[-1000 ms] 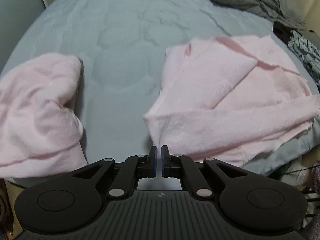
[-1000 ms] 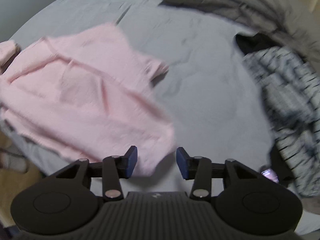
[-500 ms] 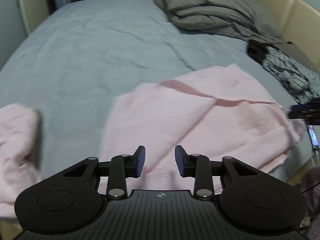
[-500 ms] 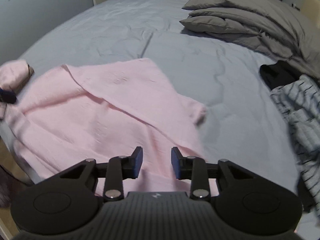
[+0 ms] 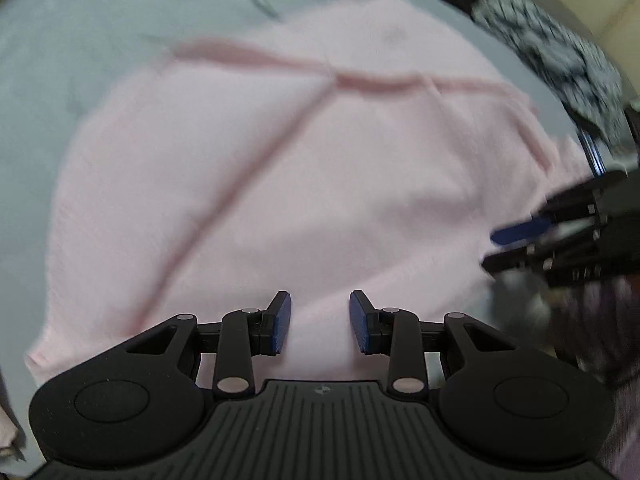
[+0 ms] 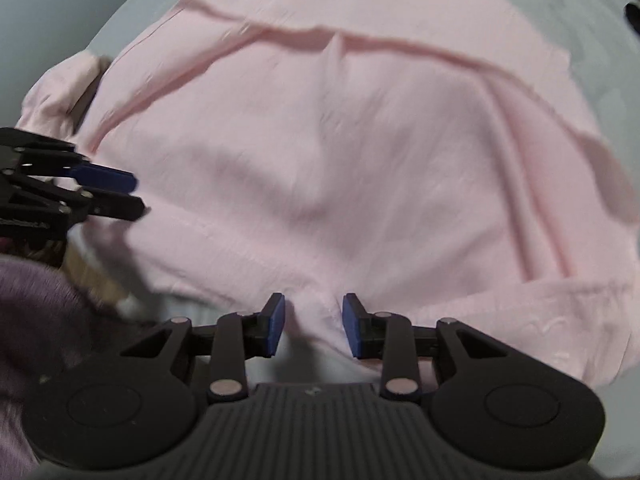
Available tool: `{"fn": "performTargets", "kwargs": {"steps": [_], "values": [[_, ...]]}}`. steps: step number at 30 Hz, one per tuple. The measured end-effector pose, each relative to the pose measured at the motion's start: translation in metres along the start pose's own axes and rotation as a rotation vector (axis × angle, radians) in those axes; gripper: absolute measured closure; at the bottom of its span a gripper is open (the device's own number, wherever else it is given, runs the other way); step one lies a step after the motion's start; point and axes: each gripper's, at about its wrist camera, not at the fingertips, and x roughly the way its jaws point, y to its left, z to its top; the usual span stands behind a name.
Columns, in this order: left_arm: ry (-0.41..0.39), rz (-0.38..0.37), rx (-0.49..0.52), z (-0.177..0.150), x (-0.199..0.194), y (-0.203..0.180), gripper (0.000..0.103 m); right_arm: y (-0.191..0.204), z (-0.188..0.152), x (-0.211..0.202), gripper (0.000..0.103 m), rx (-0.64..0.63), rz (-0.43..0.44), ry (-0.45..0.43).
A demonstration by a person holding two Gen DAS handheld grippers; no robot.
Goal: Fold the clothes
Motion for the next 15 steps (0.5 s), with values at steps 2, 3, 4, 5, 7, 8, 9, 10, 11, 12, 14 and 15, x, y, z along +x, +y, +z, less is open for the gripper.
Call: {"fn": "performTargets", "kwargs": {"steps": [2,3,4,5,7,8,9,10,11,12,14,15], "values": [[0.037,-0.025,0.029,-0.007,0.002,-0.003,0.072,0.001,-0.005,-0.002,0.066,-0.005,0.027,0.019],[0.05,-0.037,0.039,-0.011,0.002,-0.005,0.072,0.002,-0.008,-0.003,0.065,-0.009,0.039,0.029],[0.061,-0.047,0.043,-0.015,0.002,-0.006,0.072,0.003,-0.011,-0.003,0.065,-0.015,0.048,0.041],[0.068,-0.055,0.049,-0.017,0.0,-0.006,0.072,0.005,-0.013,-0.005,0.065,-0.024,0.053,0.05],[0.075,-0.068,0.058,-0.022,-0.003,-0.007,0.072,0.009,-0.017,-0.007,0.064,-0.042,0.065,0.07],[0.069,-0.072,0.059,-0.023,-0.007,-0.007,0.072,0.011,-0.02,-0.008,0.064,-0.051,0.071,0.079],[0.049,-0.077,0.054,-0.024,-0.012,-0.007,0.072,0.014,-0.023,-0.008,0.063,-0.066,0.077,0.086],[0.026,-0.082,0.049,-0.024,-0.017,-0.007,0.072,0.017,-0.026,-0.008,0.062,-0.08,0.084,0.093],[0.002,-0.087,0.043,-0.025,-0.022,-0.006,0.072,0.019,-0.029,-0.009,0.062,-0.09,0.087,0.1],[-0.033,-0.089,0.037,-0.025,-0.029,-0.006,0.072,0.019,-0.031,-0.009,0.062,-0.098,0.088,0.109],[-0.108,-0.077,0.024,-0.022,-0.038,-0.006,0.072,0.02,-0.035,-0.008,0.062,-0.11,0.086,0.117],[-0.142,-0.062,0.017,-0.02,-0.04,-0.006,0.072,0.02,-0.035,-0.01,0.062,-0.114,0.084,0.111]]}}
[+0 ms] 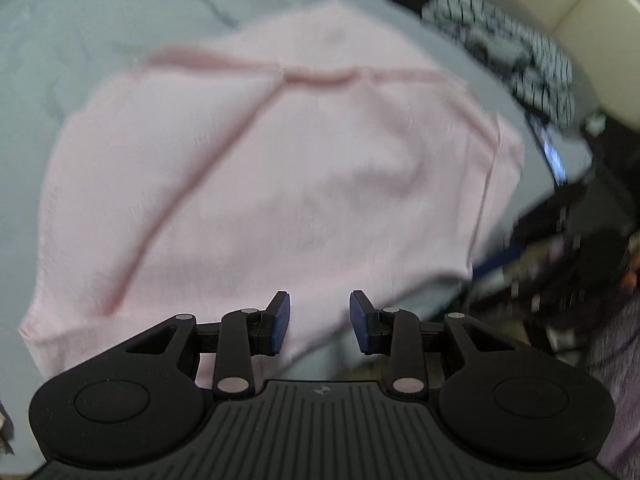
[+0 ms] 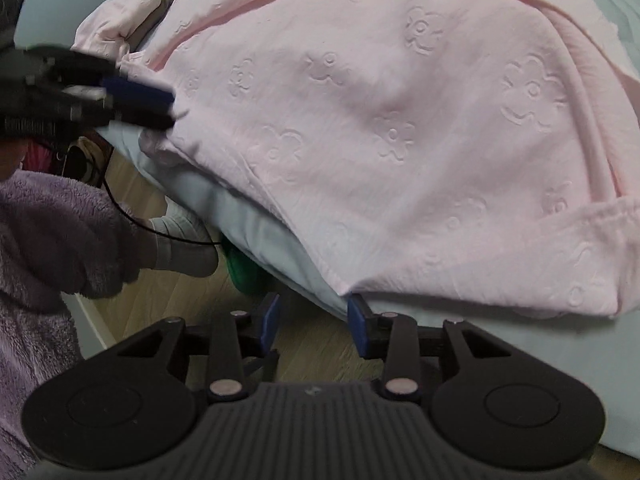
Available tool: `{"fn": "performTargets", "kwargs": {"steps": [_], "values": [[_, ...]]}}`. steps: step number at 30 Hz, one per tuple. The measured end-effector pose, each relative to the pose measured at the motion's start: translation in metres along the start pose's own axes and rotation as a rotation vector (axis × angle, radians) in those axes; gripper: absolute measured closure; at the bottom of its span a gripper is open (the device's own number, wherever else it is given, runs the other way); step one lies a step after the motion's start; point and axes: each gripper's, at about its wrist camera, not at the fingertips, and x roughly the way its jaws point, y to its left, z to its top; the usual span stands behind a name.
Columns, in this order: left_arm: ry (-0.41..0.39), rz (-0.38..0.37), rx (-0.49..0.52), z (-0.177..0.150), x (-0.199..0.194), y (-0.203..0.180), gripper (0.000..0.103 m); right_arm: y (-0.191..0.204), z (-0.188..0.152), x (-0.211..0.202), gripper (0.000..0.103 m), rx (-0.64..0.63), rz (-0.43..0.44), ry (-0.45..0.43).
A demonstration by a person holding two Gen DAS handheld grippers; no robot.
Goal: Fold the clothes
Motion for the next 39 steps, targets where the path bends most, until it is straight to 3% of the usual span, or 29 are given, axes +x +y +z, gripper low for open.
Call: {"fn": "performTargets", "kwargs": {"steps": [3,5,7,10,14,17,19,23,28,30,32,39], "values": [[-0.094,0.059,-0.013,0.007,-0.007,0.001,0.072,0.001,0.004,-0.015,0.061,-0.001,0.013,-0.056],[-0.1,0.099,-0.021,0.012,-0.004,0.003,0.072,-0.001,0.01,-0.026,0.061,0.004,0.002,-0.114],[-0.059,0.139,-0.033,0.016,0.004,0.005,0.072,-0.007,0.015,-0.038,0.06,0.032,-0.04,-0.178],[0.091,0.197,-0.052,0.016,0.029,0.006,0.072,-0.021,0.023,-0.053,0.06,0.097,-0.086,-0.253],[0.252,0.194,-0.077,0.006,0.045,0.012,0.072,-0.035,0.029,-0.069,0.06,0.16,-0.122,-0.331],[0.297,0.12,-0.075,0.003,0.041,0.015,0.072,-0.038,0.035,-0.075,0.06,0.165,-0.169,-0.367],[0.26,0.093,-0.061,0.004,0.032,0.015,0.072,-0.045,0.037,-0.082,0.06,0.153,-0.213,-0.381],[0.109,0.078,-0.052,0.016,0.008,0.017,0.072,-0.049,0.041,-0.085,0.06,0.131,-0.254,-0.41],[-0.123,0.211,-0.069,0.035,-0.019,0.033,0.072,-0.051,0.047,-0.085,0.06,0.089,-0.341,-0.466],[-0.179,0.269,-0.075,0.042,-0.023,0.043,0.06,-0.051,0.051,-0.085,0.061,0.058,-0.377,-0.484],[-0.225,0.318,-0.088,0.048,-0.027,0.054,0.055,-0.05,0.054,-0.085,0.061,0.021,-0.408,-0.5],[-0.144,0.414,-0.093,0.061,0.002,0.085,0.055,-0.052,0.067,-0.075,0.061,-0.084,-0.47,-0.482]]}}
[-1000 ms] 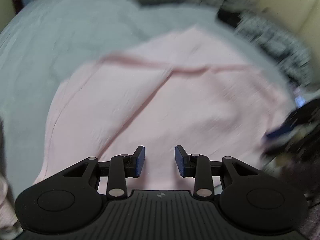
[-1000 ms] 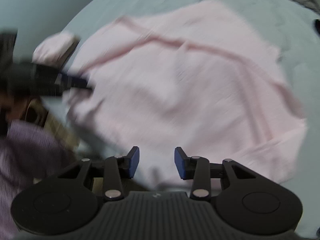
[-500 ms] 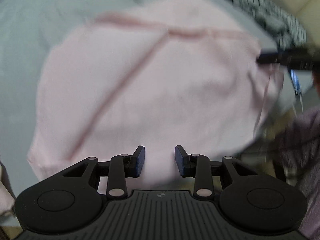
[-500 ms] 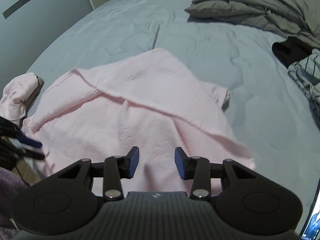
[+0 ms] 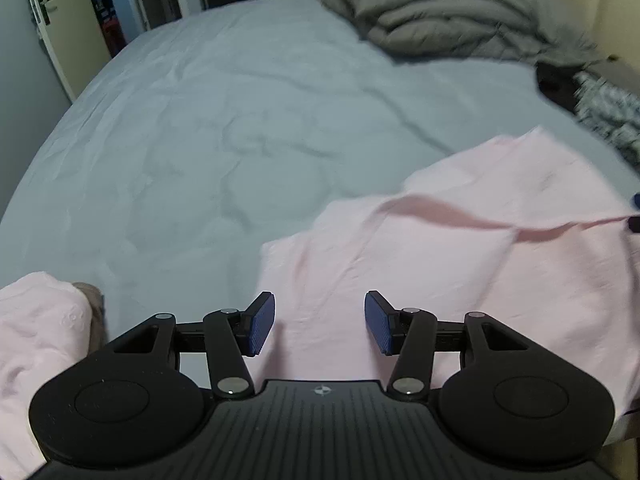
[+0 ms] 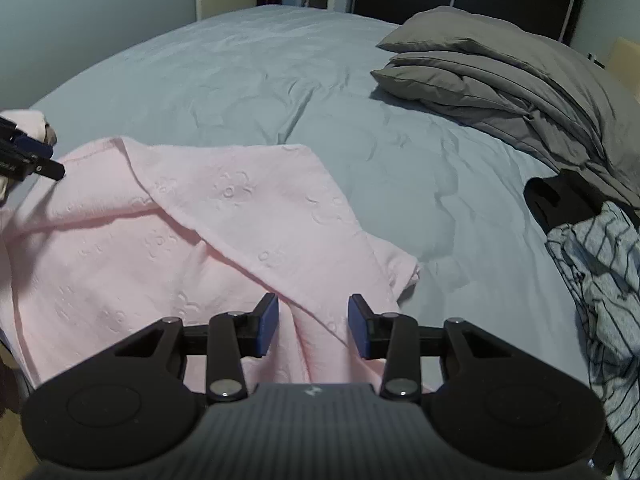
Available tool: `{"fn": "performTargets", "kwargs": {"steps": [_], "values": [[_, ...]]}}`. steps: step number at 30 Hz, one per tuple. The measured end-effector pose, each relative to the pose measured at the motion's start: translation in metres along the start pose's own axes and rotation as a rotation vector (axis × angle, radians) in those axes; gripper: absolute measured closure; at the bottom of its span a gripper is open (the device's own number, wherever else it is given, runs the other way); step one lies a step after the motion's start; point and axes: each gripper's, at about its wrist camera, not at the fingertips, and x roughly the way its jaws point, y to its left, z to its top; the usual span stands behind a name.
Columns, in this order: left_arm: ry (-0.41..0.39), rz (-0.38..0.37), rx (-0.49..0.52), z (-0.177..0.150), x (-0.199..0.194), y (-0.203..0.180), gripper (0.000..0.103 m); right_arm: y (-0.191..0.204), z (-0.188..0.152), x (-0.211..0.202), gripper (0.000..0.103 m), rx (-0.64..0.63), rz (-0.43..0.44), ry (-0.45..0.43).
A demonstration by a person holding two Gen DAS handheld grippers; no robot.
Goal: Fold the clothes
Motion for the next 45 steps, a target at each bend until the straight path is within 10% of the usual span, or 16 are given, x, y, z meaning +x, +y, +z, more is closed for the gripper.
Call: {"fn": "performTargets", "kwargs": {"steps": [5,12,23,28,31,45], "values": [[0.072,-0.04,-0.056,-0.002,0.009,0.005,0.074,-0.003,0.003,0.011,0.063,-0.026,0.001,0.02],[0.066,-0.087,-0.065,-0.002,-0.004,0.003,0.096,-0.009,0.006,0.012,0.091,0.006,0.019,0.025],[-0.158,-0.053,-0.145,-0.006,-0.077,0.024,0.102,-0.039,0.003,-0.039,0.099,0.166,0.02,-0.07],[-0.212,-0.067,-0.165,-0.02,-0.106,0.024,0.102,-0.032,-0.011,-0.054,0.09,0.128,0.053,-0.103],[-0.232,-0.056,-0.185,-0.023,-0.113,0.025,0.102,-0.02,-0.02,-0.047,0.045,0.064,0.027,-0.11],[-0.293,-0.063,-0.261,-0.023,-0.134,0.039,0.102,0.029,-0.022,0.0,0.066,-0.198,-0.062,-0.104]]}}
